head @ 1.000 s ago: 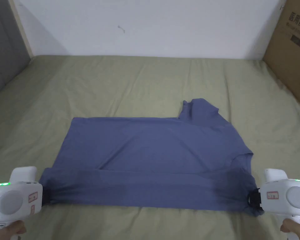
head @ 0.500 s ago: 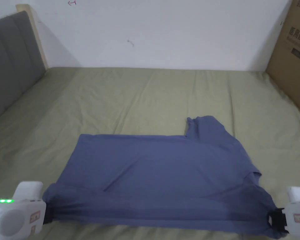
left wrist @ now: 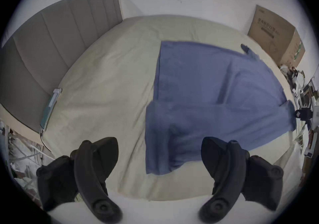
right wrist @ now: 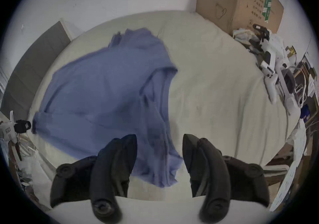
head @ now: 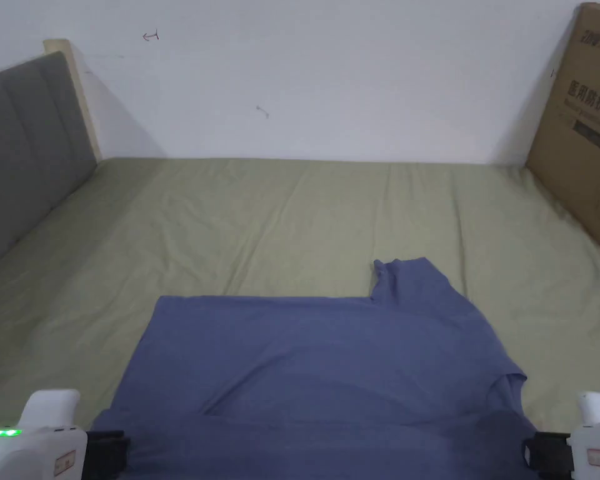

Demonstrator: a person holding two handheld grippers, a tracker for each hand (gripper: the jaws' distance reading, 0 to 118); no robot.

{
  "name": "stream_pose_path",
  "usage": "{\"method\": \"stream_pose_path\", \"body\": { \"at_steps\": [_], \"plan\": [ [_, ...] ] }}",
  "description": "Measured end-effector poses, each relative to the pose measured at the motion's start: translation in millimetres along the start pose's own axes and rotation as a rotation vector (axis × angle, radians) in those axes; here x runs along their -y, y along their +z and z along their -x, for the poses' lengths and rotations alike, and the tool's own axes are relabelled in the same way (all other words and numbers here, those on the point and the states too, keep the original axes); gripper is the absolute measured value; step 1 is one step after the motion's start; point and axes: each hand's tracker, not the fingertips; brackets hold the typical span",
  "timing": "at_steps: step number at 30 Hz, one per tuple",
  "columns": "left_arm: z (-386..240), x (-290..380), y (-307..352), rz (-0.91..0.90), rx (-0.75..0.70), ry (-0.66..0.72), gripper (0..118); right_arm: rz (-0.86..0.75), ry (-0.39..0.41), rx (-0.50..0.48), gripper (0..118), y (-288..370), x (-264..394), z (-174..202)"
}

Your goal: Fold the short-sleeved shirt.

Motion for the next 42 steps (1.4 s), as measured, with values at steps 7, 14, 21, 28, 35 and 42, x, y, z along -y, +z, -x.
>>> {"method": "stream_pose_path", "body": {
  "at_steps": [7, 14, 21, 28, 35, 42],
  "plan": [
    [-29.8, -46.2, 1.0, -0.091, 0.066, -0.004, 2, -0.092, 0.023, -0.078, 29, -1.3, -59.0, 30.1],
    [-58.2, -66.0, -31.0, -0.058, 0.105, -0.034, 0, -0.041, -0.005, -0.096, 1, -51.8, -81.6, 46.8],
    [-66.5, -104.1, -57.8, -0.044, 0.097, -0.011, 0, -0.049, -0.062, -0.080, 23, -89.0, -154.8, 34.8],
    [-80.4, -130.8, -85.2, -0.050, 0.099, -0.007, 0, -0.030, 0.005, -0.020, 64, -151.2, -238.8, 26.9],
    [-82.8, -139.3, -116.4, -0.007, 0.097, 0.029, 0, 0.119, -0.023, 0.031, 64, -224.1, -250.9, 12.9],
    [-74.8, -143.1, -120.6, 0.006, 0.081, 0.009, 0, 0.092, 0.100, 0.025, 3, -217.7, -245.8, 19.7]
  ]
}}
